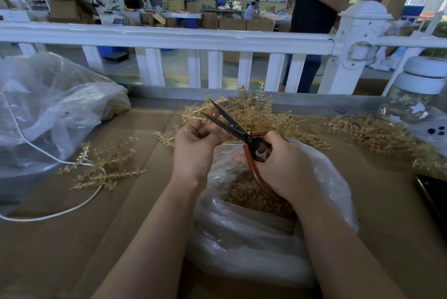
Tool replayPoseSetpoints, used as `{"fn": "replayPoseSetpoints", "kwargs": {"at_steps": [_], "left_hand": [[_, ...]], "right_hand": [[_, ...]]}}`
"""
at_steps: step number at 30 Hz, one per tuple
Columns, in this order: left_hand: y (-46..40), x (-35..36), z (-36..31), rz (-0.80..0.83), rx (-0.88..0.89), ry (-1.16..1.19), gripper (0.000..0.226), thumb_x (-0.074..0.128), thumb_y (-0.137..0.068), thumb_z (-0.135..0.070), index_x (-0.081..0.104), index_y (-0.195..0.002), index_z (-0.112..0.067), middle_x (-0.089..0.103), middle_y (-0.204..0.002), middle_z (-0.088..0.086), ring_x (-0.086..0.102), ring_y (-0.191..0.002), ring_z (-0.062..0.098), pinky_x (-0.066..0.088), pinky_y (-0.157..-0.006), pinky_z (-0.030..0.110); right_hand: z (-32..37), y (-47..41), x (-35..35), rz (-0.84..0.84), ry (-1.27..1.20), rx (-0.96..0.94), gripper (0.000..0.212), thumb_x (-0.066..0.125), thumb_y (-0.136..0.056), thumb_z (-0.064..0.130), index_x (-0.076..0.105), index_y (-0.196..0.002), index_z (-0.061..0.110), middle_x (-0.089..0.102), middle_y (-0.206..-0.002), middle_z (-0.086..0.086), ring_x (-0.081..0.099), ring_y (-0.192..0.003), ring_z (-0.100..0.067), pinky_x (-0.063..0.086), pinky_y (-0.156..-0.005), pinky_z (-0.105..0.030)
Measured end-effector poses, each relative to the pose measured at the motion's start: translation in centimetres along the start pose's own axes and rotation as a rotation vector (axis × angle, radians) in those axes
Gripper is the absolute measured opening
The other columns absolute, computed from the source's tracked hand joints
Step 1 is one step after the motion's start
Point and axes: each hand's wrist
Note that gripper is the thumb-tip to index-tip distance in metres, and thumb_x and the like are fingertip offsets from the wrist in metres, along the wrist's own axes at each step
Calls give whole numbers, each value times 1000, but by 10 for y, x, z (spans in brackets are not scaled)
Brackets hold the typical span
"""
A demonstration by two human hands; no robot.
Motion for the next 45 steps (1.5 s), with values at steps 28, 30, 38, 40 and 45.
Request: {"fn": "replayPoseSetpoints", "kwargs": {"at_steps": [28, 30, 38, 40, 45], "left_hand": [[-1, -9, -3, 175, 57, -223, 17, 62, -90, 5, 71, -83, -8, 72, -72, 1, 64, -67, 13, 53, -65, 20], [-1, -10, -2, 171, 70, -243, 21, 62, -89, 6, 70, -81, -11, 73, -73, 1, 65, -69, 14, 54, -66, 21], [-2, -9, 0, 181, 85, -232, 16, 59, -89, 10, 68, -84, -2, 70, -73, 4, 63, -67, 15, 53, -66, 20], [-2, -9, 0, 200, 81, -221, 13, 59, -91, 8, 68, -87, 0, 70, -74, 4, 63, -69, 14, 52, -66, 21], [-3, -11, 2, 206, 65, -214, 18, 57, -91, 8, 68, -85, -5, 70, -74, 3, 62, -69, 14, 53, -68, 23]], "right_hand": [[-1, -2, -4, 4, 95, -8, 70, 48, -64, 91, 56, -102, 33, 55, -81, 24, 53, -77, -4, 37, -56, -16], [-1, -1, -4, 5, 99, -15, 68, 50, -65, 89, 56, -102, 33, 55, -83, 24, 54, -78, -3, 41, -58, -18], [-1, -1, -4, -9, 111, -20, 63, 53, -66, 89, 57, -94, 32, 59, -78, 22, 55, -72, -1, 48, -58, -21], [-2, -1, -4, -19, 110, -23, 60, 55, -67, 88, 56, -91, 34, 57, -74, 22, 52, -68, 2, 45, -56, -20], [-1, -1, -4, -42, 120, -48, 56, 56, -67, 87, 55, -88, 35, 55, -68, 20, 48, -63, 7, 39, -52, -16]]}}
Point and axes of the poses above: each hand's wrist, its own y-axis away from the middle knuckle, its own x-axis out of the palm, z = x × y
